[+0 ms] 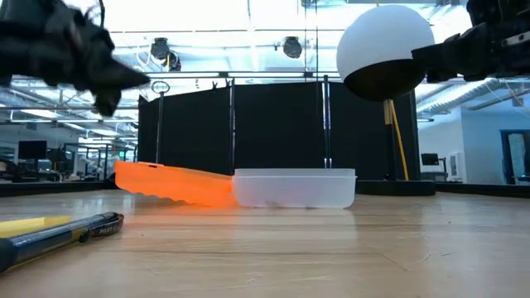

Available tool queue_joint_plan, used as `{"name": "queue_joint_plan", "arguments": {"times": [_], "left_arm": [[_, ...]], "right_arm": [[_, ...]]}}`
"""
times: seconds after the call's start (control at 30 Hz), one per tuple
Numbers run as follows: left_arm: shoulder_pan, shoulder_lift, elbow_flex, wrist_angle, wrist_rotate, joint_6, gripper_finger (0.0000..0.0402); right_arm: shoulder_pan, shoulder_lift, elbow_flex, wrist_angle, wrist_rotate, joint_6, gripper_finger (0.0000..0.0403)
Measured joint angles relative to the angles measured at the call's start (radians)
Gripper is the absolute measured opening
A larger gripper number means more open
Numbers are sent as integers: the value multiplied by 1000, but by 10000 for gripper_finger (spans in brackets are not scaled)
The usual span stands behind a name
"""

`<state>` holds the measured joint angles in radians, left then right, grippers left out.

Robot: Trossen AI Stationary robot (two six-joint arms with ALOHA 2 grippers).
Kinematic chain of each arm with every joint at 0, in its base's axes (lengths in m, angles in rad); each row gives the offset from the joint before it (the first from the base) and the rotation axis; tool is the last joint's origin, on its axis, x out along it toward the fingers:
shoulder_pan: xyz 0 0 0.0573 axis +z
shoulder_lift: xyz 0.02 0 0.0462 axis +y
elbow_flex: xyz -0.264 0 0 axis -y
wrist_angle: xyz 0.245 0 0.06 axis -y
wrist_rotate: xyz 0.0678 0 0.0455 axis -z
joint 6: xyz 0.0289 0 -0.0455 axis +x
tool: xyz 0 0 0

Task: Pick & place school supplies into a supply box
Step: Put the yellow pen into the orange box

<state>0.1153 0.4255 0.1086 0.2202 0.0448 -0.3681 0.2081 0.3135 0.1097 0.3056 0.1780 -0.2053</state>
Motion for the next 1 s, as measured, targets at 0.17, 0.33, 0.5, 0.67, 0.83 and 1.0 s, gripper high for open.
{"name": "queue_joint_plan", "arguments": {"times": [0.17,0.33,0.5,0.67,0.83,1.0], "left_arm": [[-252,64,244,-316,-323,-91,6],[-562,310,538,-583,-634,-316,4],[-782,639,857,-922,-815,-674,3],[-870,982,1143,-1209,-741,-1059,2],[-887,1292,1397,-1255,-526,-1187,2],[-870,1539,1651,-1401,-433,-1227,2]], "right_arm": [[0,0,0,-10,0,-17,0],[0,0,0,-34,0,-16,0],[0,0,0,-56,0,-1,0],[3,0,0,-59,0,26,0],[3,0,0,-58,0,54,0],[3,0,0,-26,0,53,0]]}}
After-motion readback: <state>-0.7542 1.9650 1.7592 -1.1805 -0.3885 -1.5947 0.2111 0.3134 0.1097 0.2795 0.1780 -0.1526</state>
